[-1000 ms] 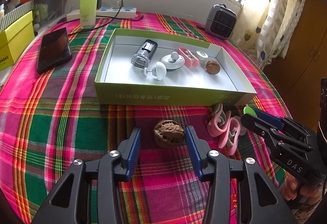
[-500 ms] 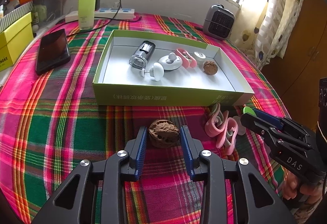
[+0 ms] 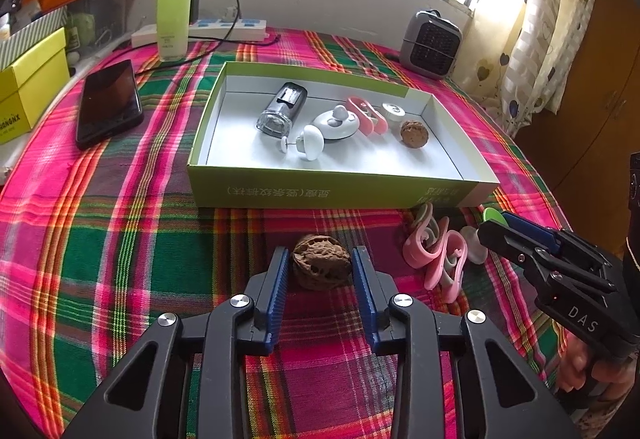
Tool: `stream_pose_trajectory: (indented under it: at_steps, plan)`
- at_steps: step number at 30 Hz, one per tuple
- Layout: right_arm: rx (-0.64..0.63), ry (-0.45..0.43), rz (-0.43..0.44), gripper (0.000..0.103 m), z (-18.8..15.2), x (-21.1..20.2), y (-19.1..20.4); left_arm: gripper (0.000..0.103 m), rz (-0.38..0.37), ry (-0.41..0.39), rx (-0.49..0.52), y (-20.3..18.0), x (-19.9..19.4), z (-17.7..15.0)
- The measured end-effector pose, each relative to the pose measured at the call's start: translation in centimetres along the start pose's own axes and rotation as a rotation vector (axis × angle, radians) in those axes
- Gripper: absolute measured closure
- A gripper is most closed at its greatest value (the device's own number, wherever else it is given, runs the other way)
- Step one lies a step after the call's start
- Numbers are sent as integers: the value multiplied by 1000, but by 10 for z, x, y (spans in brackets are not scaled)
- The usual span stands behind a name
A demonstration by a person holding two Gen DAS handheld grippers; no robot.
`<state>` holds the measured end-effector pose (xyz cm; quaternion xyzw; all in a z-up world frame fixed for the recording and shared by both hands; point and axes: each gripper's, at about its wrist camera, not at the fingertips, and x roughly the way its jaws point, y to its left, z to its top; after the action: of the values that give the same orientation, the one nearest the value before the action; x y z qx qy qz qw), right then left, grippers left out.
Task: Organize objects
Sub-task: 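Grasp the walnut with the left gripper while the right gripper holds the green ball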
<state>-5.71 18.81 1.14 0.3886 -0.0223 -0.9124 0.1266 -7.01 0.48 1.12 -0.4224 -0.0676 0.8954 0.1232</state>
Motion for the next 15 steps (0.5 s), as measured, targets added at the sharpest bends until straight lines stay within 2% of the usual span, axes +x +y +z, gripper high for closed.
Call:
stream_pose_trajectory:
  at_steps: [15]
  plan:
    - [6,-16,0,68,3,-8,-1,73,-9,-29,12,-4,-11,2]
